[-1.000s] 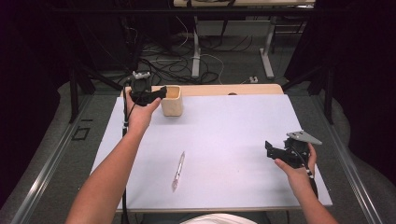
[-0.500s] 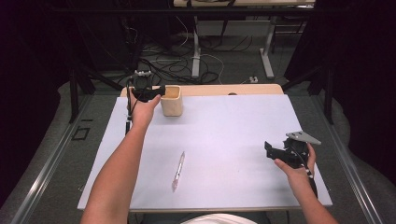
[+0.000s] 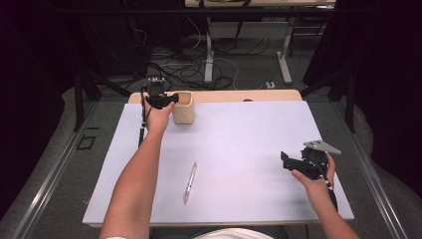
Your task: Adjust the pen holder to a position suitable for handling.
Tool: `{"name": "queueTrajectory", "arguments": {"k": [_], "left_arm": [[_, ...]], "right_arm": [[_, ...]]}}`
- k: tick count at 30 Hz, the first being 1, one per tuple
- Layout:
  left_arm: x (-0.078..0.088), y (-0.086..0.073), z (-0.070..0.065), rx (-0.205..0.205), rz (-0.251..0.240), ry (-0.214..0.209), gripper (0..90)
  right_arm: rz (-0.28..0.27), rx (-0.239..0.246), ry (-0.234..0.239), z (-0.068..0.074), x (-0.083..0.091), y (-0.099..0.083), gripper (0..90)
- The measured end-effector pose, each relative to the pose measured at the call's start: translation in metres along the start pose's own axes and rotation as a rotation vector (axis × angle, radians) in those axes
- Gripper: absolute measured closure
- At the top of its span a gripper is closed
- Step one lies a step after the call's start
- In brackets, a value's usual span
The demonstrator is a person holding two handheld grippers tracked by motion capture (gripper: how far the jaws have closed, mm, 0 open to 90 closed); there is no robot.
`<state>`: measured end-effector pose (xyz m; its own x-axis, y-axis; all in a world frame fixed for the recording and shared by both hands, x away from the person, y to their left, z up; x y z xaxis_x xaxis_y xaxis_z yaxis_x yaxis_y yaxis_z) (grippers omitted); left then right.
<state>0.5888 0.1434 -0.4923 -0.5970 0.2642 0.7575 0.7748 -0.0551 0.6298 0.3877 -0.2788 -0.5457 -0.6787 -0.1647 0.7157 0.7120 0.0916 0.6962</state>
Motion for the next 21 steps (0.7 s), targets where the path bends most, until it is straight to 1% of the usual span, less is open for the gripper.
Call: {"name": "queueTrajectory", "arguments": {"k": [1, 4, 5, 8, 11, 15, 16, 17, 19, 20, 21], "left_arm": [[-0.003, -0.002, 0.001, -0.001, 0.015, 0.0, 51.6], [-0.006, -0.002, 0.002, -0.003, 0.021, 0.011, 51.7], [-0.007, -0.002, 0.003, 0.001, 0.025, 0.011, 52.4], [-0.009, -0.004, 0.006, 0.009, 0.04, 0.017, 54.4], [-0.011, -0.006, 0.008, 0.021, 0.054, 0.02, 57.1], [-0.013, -0.006, 0.009, 0.023, 0.054, 0.025, 58.9], [-0.013, -0.007, 0.01, 0.024, 0.063, 0.023, 60.9], [-0.015, -0.006, 0.011, 0.034, 0.058, 0.019, 61.8], [-0.016, -0.006, 0.011, 0.036, 0.064, 0.017, 62.7], [-0.018, -0.006, 0.012, 0.049, 0.057, 0.013, 63.2], [-0.018, -0.006, 0.012, 0.049, 0.057, 0.013, 63.7]], "right_arm": [[0.001, 0.0, 0.001, 0.0, 0.0, 0.0, 7.6], [-0.001, 0.004, 0.001, 0.0, 0.0, 0.001, 7.6], [0.0, -0.002, 0.004, 0.001, 0.0, 0.001, 7.6], [-0.002, 0.004, 0.004, 0.0, 0.0, 0.001, 7.6], [0.0, -0.002, 0.008, 0.0, 0.0, 0.0, 7.6], [0.004, 0.004, 0.004, -0.001, 0.0, 0.0, 7.6], [0.007, -0.006, 0.009, 0.0, -0.001, 0.0, 7.6], [0.005, 0.0, 0.007, 0.0, -0.001, 0.0, 7.6], [0.004, 0.0, 0.007, 0.0, 0.0, 0.0, 7.5], [0.006, -0.006, 0.006, 0.0, 0.0, -0.001, 7.6], [0.006, -0.006, 0.006, 0.0, 0.0, -0.001, 7.6]]}}
Point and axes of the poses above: each handheld gripper's, and its own axes: x roughly backward along the jaws, y roughly out of its top, z roughly to its left, the point moved 7 cm from there along -x, roughly forward along the jaws, and after that the axes turned 14 degrees about z, right-handed, at the moved point
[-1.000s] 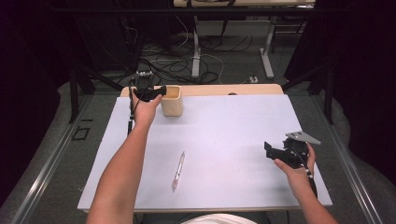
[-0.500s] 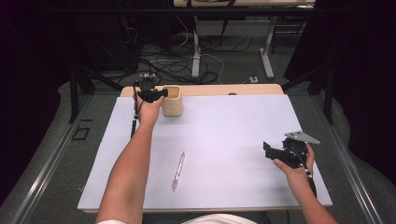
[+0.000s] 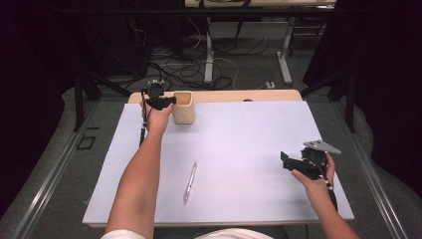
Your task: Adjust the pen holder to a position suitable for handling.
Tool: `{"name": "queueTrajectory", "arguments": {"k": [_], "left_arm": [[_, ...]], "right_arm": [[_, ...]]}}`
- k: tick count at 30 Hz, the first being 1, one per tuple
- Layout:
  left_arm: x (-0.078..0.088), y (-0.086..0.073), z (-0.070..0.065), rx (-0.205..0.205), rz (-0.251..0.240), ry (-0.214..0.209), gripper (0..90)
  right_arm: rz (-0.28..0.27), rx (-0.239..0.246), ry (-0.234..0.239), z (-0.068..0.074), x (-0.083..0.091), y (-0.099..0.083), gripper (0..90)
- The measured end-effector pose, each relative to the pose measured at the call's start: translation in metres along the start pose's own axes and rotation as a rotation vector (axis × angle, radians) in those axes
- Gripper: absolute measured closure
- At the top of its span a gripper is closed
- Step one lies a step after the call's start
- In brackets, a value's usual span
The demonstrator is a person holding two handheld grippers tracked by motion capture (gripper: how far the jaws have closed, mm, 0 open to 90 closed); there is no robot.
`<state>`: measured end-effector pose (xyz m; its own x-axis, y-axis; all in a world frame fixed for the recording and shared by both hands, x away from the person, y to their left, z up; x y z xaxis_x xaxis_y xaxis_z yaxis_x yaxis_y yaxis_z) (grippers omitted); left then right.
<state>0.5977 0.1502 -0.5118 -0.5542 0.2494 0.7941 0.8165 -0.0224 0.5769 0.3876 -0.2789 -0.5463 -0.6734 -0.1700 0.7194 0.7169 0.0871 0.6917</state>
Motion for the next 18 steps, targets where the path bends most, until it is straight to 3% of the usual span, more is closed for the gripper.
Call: {"name": "queueTrajectory", "arguments": {"k": [11, 18], "left_arm": [[-0.0085, -0.0015, 0.0038, 0.019, 0.022, 0.005, 72.2], [-0.0074, -0.002, 0.0006, -0.003, 0.024, 0.035, 76.8]], "right_arm": [[0.003, -0.011, 0.009, -0.0009, -0.0005, -0.0006, 7.9], [-0.004, -0.008, 0.006, -0.0007, 0.0, 0.0003, 8.0]]}}
Point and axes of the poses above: each handheld gripper's, and its own axes: x roughly backward along the jaws, y roughly out of its top, z roughly to its left, the point moved 7 cm from there along -x, roughly forward along the jaws, and after that the axes turned 14 degrees about z, right-handed, at the moved point
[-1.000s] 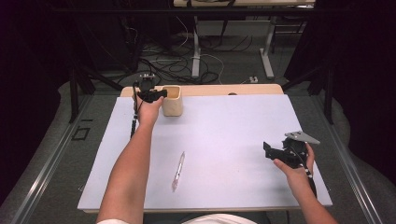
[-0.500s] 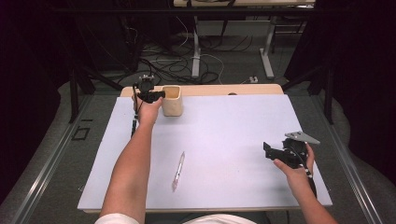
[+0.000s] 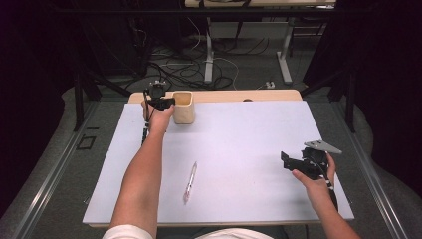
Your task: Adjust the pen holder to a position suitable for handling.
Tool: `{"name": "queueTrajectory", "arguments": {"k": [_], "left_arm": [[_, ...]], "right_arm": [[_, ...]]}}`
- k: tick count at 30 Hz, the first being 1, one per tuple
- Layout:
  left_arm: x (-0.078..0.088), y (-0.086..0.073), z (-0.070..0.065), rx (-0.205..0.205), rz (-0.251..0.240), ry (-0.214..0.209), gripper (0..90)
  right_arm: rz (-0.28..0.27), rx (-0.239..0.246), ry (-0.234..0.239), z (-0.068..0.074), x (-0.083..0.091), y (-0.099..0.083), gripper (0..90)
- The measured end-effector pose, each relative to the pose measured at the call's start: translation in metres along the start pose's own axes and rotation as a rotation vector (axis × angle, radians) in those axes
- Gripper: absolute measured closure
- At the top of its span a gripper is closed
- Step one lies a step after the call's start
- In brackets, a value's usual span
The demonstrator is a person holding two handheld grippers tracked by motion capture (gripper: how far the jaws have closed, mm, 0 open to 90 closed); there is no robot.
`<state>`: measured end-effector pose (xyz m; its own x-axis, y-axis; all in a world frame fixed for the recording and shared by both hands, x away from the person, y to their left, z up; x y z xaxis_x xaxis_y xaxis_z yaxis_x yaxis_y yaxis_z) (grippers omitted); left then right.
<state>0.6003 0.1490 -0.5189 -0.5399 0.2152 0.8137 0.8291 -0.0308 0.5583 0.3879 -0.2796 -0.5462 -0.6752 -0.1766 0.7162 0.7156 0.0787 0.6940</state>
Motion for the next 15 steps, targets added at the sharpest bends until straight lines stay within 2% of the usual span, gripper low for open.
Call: {"name": "queueTrajectory", "arguments": {"k": [6, 11, 15], "left_arm": [[-0.0016, 0.0018, 0.0005, 0.01, -0.012, 0.011, 79.4], [-0.0016, 0.002, 0.0009, 0.012, -0.004, 0.013, 80.5], [-0.001, 0.0018, 0.0004, -0.007, 0.007, 0.043, 83.1]], "right_arm": [[0.008, -0.005, 0.011, 0.0005, -0.0005, -0.0009, 8.7], [0.009, 0.006, 0.012, 0.0005, -0.0004, -0.0009, 9.0], [0.011, -0.002, 0.015, 0.0007, -0.0011, -0.0012, 9.4]]}}
Point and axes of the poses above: each handheld gripper's, and its own axes: x roughly backward along the jaws, y roughly out of its top, z roughly to its left, the point moved 7 cm from there along -x, roughly forward along the jaws, and after that the axes turned 14 degrees about z, right-handed, at the moved point
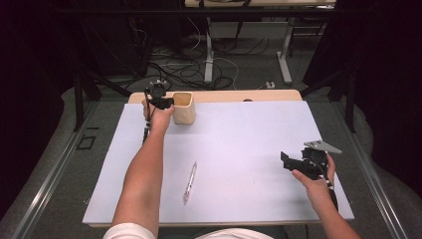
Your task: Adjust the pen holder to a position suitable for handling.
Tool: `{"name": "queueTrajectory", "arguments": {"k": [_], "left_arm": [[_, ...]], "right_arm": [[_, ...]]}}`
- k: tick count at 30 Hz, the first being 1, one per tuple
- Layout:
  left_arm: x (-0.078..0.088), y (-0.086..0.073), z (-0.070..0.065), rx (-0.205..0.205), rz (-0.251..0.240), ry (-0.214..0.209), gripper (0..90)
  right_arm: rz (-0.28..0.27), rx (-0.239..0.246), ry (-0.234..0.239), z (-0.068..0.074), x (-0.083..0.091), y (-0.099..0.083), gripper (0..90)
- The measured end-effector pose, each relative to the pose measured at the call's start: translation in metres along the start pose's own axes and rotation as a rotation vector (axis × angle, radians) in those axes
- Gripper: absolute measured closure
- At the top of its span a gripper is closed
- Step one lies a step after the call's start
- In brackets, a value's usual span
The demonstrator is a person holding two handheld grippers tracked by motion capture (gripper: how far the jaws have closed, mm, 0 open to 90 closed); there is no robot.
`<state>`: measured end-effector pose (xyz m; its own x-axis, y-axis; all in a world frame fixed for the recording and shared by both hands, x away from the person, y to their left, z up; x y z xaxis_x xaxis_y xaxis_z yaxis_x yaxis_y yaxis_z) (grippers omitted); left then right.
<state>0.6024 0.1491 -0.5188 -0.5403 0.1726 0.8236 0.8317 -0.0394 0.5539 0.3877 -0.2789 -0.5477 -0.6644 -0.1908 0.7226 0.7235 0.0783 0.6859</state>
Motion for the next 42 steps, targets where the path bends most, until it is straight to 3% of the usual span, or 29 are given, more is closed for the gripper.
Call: {"name": "queueTrajectory", "arguments": {"k": [3, 12, 21, 25, 28, 31, 37, 42], "left_arm": [[0.001, -0.001, -0.002, -0.024, 0.019, 0.018, 83.4], [0.006, -0.006, -0.002, -0.034, 0.066, 0.037, 84.1], [0.009, -0.009, -0.004, -0.068, 0.071, 0.061, 84.3], [0.01, -0.009, -0.004, -0.056, 0.083, 0.058, 84.3], [0.01, -0.009, -0.003, -0.023, 0.091, 0.04, 84.2], [0.011, -0.008, -0.002, -0.007, 0.115, 0.047, 84.3], [0.011, -0.006, -0.004, 0.013, 0.115, 0.067, 84.5], [0.014, -0.004, 0.0, 0.074, 0.152, 0.048, 84.7]], "right_arm": [[-0.001, 0.009, 0.0, 0.0, 0.0, 0.0, 9.6], [0.005, 0.007, 0.002, 0.001, -0.001, 0.0, 10.5], [0.005, 0.013, 0.003, 0.001, -0.002, 0.0, 11.3], [0.009, 0.011, 0.005, 0.002, -0.002, -0.001, 11.9], [0.012, 0.008, 0.007, 0.002, -0.002, -0.001, 12.3], [0.017, 0.005, 0.012, 0.002, -0.004, -0.002, 12.7], [0.017, 0.003, 0.014, 0.001, -0.004, -0.002, 13.3], [0.014, 0.008, 0.019, 0.002, -0.004, -0.002, 13.6]]}}
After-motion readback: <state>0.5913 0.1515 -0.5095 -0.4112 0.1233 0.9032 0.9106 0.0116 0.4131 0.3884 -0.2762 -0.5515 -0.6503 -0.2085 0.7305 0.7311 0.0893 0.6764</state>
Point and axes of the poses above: each handheld gripper's, and its own axes: x roughly backward along the jaws, y roughly out of its top, z roughly to its left, the point moved 7 cm from there along -x, roughly forward along the jaws, and after that the axes turned 14 degrees about z, right-handed, at the moved point
